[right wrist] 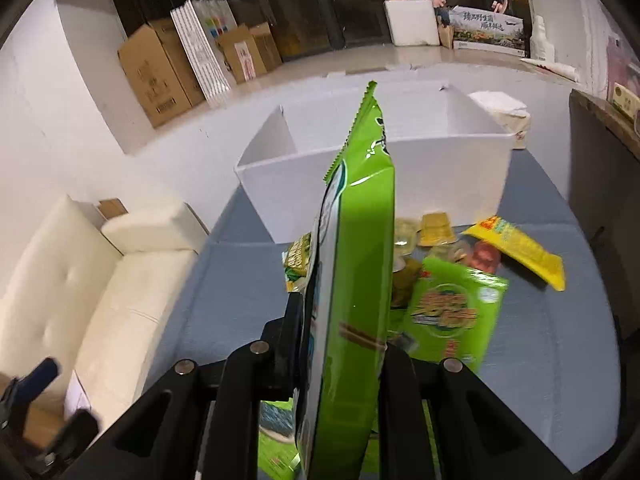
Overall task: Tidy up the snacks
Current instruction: 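Grasp a green seaweed pack with the left tool while the right tool holds its pack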
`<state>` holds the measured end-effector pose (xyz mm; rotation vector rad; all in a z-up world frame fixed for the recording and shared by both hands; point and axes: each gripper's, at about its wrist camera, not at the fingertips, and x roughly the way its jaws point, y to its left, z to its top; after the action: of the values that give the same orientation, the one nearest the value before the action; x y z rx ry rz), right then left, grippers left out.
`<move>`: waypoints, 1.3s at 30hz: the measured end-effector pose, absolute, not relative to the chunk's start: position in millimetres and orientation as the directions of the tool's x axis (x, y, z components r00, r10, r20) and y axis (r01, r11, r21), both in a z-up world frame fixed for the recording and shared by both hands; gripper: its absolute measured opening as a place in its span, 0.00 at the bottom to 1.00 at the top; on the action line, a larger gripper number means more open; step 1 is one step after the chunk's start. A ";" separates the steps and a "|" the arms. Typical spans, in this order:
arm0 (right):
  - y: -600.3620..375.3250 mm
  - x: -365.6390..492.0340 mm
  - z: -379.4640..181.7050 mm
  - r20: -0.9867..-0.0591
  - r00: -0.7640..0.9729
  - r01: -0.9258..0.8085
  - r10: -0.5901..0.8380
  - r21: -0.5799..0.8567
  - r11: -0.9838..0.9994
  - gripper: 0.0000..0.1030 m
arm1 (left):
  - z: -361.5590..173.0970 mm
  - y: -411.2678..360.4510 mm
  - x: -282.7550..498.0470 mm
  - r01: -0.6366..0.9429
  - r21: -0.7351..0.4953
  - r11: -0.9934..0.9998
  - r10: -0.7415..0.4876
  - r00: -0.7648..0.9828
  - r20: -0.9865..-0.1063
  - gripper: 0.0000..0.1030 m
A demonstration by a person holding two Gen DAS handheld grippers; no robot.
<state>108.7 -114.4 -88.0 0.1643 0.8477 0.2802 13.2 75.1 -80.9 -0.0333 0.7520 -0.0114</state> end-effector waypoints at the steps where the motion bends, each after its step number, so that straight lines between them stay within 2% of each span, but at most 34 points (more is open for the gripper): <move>1: -122.9 104.6 -83.6 -0.711 0.636 -0.183 0.300 0.239 0.954 0.16 | -81.8 65.9 17.2 0.016 -0.030 0.999 -0.032 0.729 -0.683 1.00; 11: -222.6 73.2 -56.0 -0.691 0.702 -0.075 0.170 0.167 0.983 0.16 | -106.7 -64.4 67.2 0.241 0.104 0.965 -0.110 0.732 -0.673 1.00; 16: -265.4 59.5 -52.7 -0.686 0.713 -0.026 0.146 0.183 0.983 0.16 | -130.1 -116.7 93.0 0.292 0.192 0.937 -0.078 0.710 -0.700 1.00; 22: -294.1 49.5 -58.0 -0.685 0.711 -0.017 0.159 0.209 0.978 0.16 | -161.0 -135.4 130.0 0.328 0.171 0.929 -0.083 0.635 -0.768 1.00; 24: -298.1 48.4 -59.8 -0.685 0.710 -0.015 0.162 0.215 0.976 0.16 | -165.7 -132.4 138.3 0.321 0.151 0.935 -0.082 0.611 -0.788 0.95; 26: -301.9 49.2 -61.9 -0.685 0.709 -0.012 0.165 0.223 0.975 0.16 | -167.8 -129.9 142.4 0.321 0.132 0.938 -0.089 0.588 -0.804 0.67; 32: -300.7 52.2 -65.1 -0.682 0.708 -0.021 0.183 0.239 0.971 0.16 | -146.6 -115.3 132.1 0.315 0.096 0.944 -0.125 0.611 -0.782 0.66; 35: -293.4 54.1 -65.7 -0.679 0.706 -0.046 0.199 0.236 0.971 0.16 | -121.7 -106.8 120.4 0.327 0.058 0.943 -0.179 0.647 -0.741 0.67; 39: -276.2 65.2 -66.7 -0.682 0.694 -0.093 0.230 0.232 0.968 0.16 | -87.8 -94.3 113.6 0.309 0.068 0.949 -0.180 0.704 -0.687 0.67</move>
<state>65.2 -276.2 -66.7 0.1849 0.7837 0.1810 113.6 -94.3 -87.8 0.1834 0.7422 -0.2734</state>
